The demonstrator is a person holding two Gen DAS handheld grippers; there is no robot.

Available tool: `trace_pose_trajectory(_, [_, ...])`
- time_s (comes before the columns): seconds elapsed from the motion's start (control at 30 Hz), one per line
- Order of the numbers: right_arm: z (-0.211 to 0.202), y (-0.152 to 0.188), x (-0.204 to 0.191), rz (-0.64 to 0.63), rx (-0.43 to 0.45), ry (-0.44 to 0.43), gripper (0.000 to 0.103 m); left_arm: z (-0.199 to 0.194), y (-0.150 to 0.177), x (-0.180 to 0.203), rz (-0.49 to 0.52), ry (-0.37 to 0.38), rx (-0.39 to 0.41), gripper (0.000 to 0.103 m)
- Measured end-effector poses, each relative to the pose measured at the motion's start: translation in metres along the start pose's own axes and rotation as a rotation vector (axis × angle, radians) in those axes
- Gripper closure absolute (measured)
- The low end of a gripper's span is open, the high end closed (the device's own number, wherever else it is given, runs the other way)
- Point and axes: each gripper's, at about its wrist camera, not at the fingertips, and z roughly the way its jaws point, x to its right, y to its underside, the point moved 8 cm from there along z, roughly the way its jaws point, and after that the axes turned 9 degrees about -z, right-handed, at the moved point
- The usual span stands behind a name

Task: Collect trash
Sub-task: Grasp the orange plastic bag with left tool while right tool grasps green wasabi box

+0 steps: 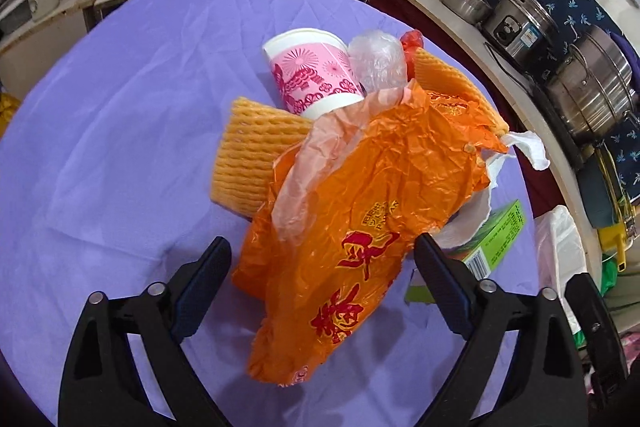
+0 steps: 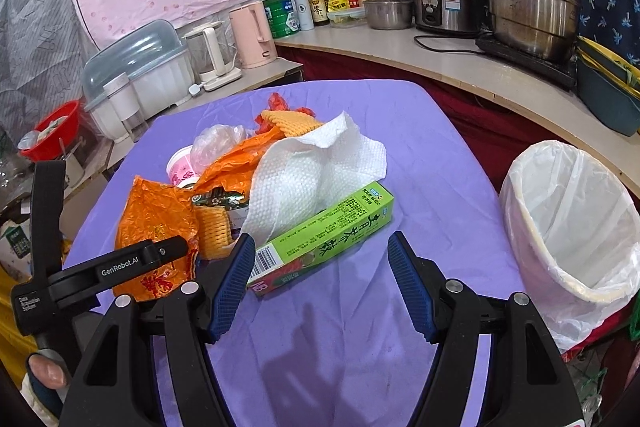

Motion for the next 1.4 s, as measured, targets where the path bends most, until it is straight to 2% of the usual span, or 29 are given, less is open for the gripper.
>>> trace_pose_trajectory(0.07, [0.005, 0.001, -0.001, 0.006, -0.006, -0.003, 0.037, 0.003, 0.002, 0.003, 0.019, 0.005, -0.015, 0.034])
trace_pose_trajectory(0.13, [0.01, 0.002, -0.001, 0.011, -0.014, -0.007, 0.037, 0.002, 0.004, 0.006, 0.029, 0.011, -0.019, 0.039])
trace_pose_trajectory(0.2, [0.015, 0.005, -0.004, 0.014, -0.023, -0.011, 0.037, -0.001, 0.006, 0.009, 0.046, 0.021, -0.018, 0.048])
trace_pose_trajectory(0.23, [0.017, 0.006, -0.005, 0.016, -0.027, -0.013, 0.037, -0.003, 0.008, 0.012, 0.063, 0.024, -0.018, 0.061])
trace_pose_trajectory(0.27, [0.019, 0.007, -0.007, 0.018, -0.032, -0.017, 0.037, -0.004, 0.01, 0.015, 0.079, 0.024, -0.021, 0.08])
trace_pose_trajectory(0.3, [0.021, 0.008, -0.008, 0.019, -0.036, -0.021, 0.037, -0.004, 0.012, 0.017, 0.096, 0.025, -0.03, 0.089])
trace_pose_trajectory(0.5, [0.038, 0.019, -0.023, 0.056, -0.067, -0.037, 0.035, -0.018, 0.021, 0.024, 0.17, 0.015, 0.002, 0.089])
trace_pose_trajectory(0.73, [0.055, 0.025, -0.037, 0.123, -0.089, -0.003, 0.028, -0.025, 0.022, 0.016, 0.167, 0.006, 0.0, 0.089])
trace_pose_trajectory(0.83, [0.064, 0.025, -0.04, 0.157, -0.105, 0.018, 0.028, -0.026, 0.02, 0.013, 0.17, -0.017, 0.013, 0.089])
trace_pose_trajectory(1.13, [0.081, 0.033, -0.039, 0.176, -0.147, 0.076, 0.028, -0.024, 0.017, 0.003, 0.144, -0.011, 0.004, 0.089])
trace_pose_trajectory(1.2, [0.079, 0.036, -0.035, 0.177, -0.15, 0.067, 0.031, -0.024, 0.018, 0.003, 0.147, -0.011, 0.005, 0.089])
trace_pose_trajectory(1.4, [0.064, 0.045, -0.015, 0.182, -0.15, 0.055, 0.052, -0.027, 0.025, 0.009, 0.151, -0.002, -0.002, 0.089])
